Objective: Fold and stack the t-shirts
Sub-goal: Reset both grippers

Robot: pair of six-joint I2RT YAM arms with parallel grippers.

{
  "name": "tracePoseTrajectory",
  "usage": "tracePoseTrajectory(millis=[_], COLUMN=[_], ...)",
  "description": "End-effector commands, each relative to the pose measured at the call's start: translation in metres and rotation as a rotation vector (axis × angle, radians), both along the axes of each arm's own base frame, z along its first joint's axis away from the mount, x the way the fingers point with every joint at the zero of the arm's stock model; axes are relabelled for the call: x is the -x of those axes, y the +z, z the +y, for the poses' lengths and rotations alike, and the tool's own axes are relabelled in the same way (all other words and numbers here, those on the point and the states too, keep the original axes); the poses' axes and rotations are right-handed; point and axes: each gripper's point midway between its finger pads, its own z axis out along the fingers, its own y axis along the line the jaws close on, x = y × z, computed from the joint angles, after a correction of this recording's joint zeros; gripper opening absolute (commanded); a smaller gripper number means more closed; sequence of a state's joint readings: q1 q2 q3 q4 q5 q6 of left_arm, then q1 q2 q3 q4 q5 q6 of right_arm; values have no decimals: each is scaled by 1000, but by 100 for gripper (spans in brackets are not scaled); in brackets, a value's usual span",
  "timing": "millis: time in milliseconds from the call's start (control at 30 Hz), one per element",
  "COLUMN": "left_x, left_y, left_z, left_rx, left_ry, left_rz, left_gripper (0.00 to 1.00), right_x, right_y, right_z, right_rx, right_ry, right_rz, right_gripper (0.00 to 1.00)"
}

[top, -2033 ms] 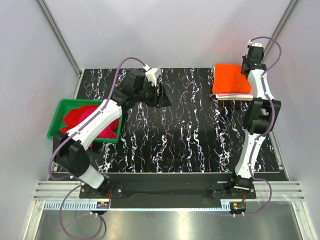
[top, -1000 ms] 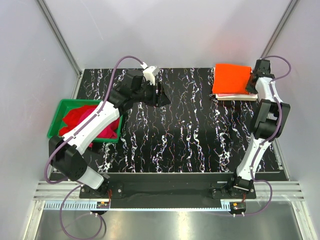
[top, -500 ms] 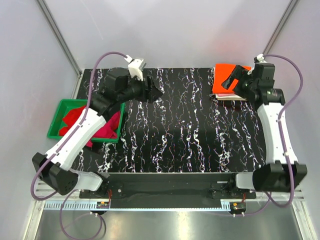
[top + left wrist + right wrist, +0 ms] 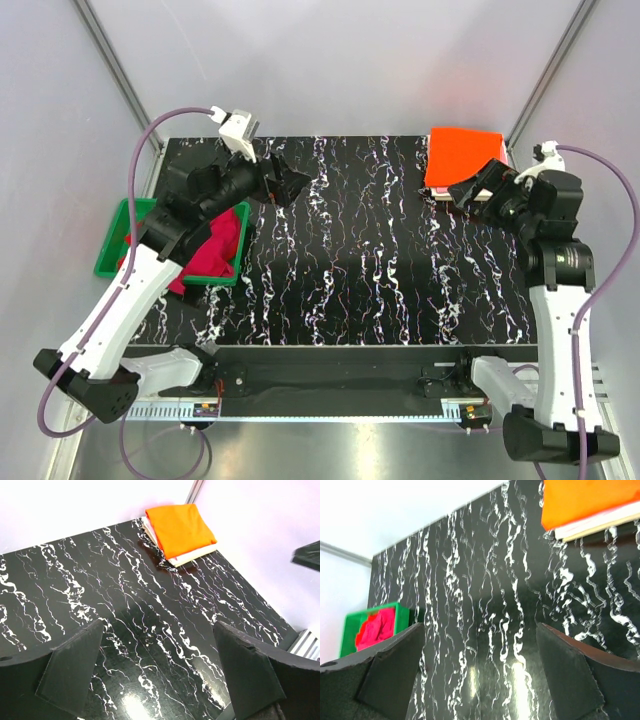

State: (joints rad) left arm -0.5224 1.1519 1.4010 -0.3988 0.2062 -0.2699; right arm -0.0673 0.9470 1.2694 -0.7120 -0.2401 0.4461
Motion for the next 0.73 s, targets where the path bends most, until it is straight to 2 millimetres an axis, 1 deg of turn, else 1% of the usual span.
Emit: tracePoseTrajectory(millis=[0, 200, 433, 700], left_x=[-3, -5, -8, -9], left_y=[11, 6, 8, 11], left_z=[1, -3, 2, 5], left_rx=[24, 27, 45, 71], left_ry=[4, -14, -9, -19], left_rz=[-60, -48, -45, -40], left_gripper=[99, 99, 99, 99], right_x=[-6, -8, -7, -8], right_y=[10, 10, 15, 17], right_z=[-12, -3, 0, -4], right_rx=[28, -5, -11, -11], right_ry=[-65, -24, -7, -34], right_rz=[-46, -44, -61, -70], right_gripper=[100, 100, 100, 100])
